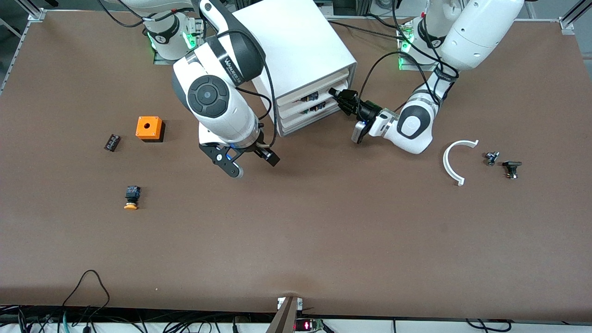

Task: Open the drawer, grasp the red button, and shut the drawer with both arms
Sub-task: 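Pull the drawer open with the left gripper while the right gripper hovers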

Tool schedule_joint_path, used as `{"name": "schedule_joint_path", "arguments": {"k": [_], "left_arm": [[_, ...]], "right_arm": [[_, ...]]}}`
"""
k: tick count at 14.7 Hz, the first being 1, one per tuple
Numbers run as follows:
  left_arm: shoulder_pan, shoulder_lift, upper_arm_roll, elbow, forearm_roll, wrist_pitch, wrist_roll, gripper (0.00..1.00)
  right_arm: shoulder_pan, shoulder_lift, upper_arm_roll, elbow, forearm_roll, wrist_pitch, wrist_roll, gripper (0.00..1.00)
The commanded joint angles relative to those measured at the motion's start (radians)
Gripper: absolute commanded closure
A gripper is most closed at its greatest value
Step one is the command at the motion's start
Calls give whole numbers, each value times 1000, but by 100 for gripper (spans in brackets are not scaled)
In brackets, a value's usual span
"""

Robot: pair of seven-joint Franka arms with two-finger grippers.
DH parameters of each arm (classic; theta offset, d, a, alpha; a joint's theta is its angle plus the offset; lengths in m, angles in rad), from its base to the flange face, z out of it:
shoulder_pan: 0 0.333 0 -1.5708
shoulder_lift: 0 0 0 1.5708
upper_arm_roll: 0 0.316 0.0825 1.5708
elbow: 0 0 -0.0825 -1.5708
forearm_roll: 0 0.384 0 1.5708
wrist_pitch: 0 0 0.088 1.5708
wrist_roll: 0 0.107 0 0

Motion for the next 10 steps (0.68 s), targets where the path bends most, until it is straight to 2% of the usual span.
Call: {"name": "schedule_joint_path", "arguments": {"k": [1, 6, 10], "left_arm": [[2, 0, 0, 4, -24, 12, 14, 100], [25, 0, 6, 25, -23, 12, -7, 100], [33, 0, 15, 61, -19, 11, -36, 100]], "right_arm": [[4, 48, 13, 85, 22, -23, 57, 0], [41, 104, 21, 159, 22, -6, 155, 0], [73, 121, 22, 165, 22, 51, 232, 0]]}}
